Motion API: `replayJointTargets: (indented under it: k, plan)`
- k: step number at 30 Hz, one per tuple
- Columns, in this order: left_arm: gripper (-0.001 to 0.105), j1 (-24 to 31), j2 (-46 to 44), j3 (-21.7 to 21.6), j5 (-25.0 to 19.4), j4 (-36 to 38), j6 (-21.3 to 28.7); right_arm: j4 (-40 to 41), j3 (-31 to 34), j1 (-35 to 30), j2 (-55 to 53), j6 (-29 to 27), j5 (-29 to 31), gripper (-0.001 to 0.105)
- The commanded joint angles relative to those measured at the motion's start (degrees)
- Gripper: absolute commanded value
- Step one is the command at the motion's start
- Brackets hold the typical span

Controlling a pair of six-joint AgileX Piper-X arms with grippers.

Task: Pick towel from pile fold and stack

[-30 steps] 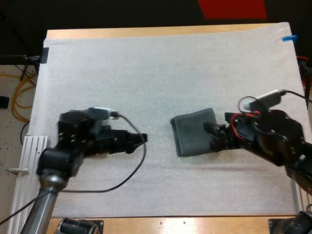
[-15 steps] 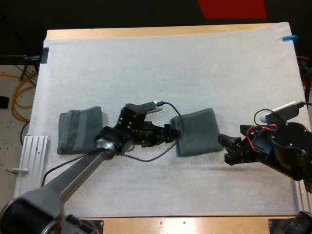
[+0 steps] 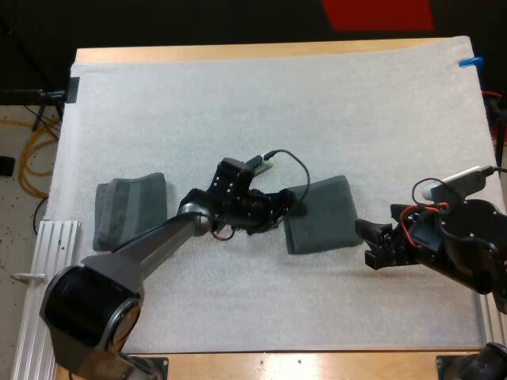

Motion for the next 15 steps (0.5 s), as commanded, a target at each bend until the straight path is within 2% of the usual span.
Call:
replayJointTargets:
  k: [1, 11, 15]
  plan:
    - [0.077, -0.8, 1.1, -1.3, 0.6, 1.4, -0.6, 0.1, -0.3, 0.0, -0.5, -0.6, 0.0, 0.062]
    - [0.076, -6.1, 4.5, -7.0, 0.4, 6.0, -1.1, 0.1, -0.3, 0.0, -0.5, -0.6, 0.0, 0.062]
    - [0.069, -6.4, 4.6, -7.3, 0.3, 6.3, -0.6, 0.1, -0.3, 0.0, -0.5, -0.6, 0.0, 0.062]
